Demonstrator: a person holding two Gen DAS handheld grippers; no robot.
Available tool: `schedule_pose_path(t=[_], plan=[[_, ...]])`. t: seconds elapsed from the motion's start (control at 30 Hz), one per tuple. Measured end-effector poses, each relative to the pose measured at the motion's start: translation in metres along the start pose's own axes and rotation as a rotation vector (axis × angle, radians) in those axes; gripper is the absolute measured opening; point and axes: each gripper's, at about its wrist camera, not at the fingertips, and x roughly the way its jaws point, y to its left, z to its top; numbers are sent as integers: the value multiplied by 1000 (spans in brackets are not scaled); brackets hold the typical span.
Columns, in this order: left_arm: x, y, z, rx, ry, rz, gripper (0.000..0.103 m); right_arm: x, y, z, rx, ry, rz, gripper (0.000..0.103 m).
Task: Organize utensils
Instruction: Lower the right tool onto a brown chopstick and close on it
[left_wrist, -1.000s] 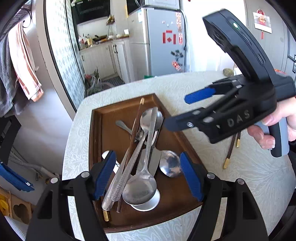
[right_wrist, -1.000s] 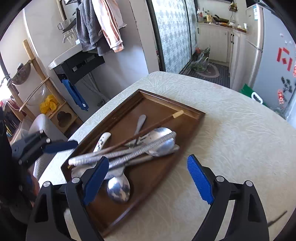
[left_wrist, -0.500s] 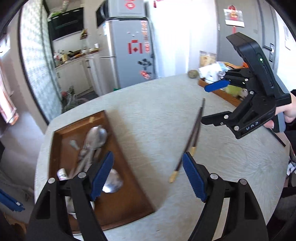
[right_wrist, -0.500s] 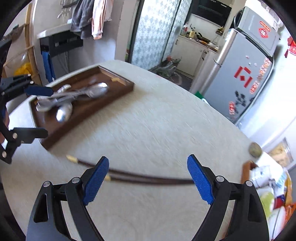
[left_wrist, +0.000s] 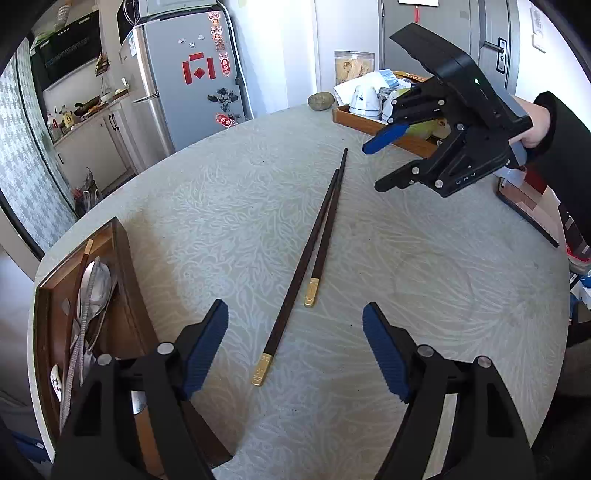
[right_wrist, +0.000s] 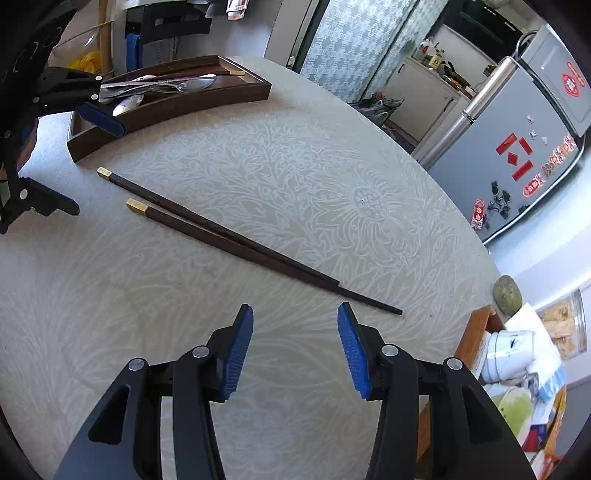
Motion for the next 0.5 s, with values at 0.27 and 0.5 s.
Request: schedule_pose_path(t=[0.27,0.5], plan=[[14,5,3,-34,31,-109,76,28,-26,17,-80,46,102,59],[27,-9,12,18,72,-166,76,44,-49,28,-51,144,225,71]])
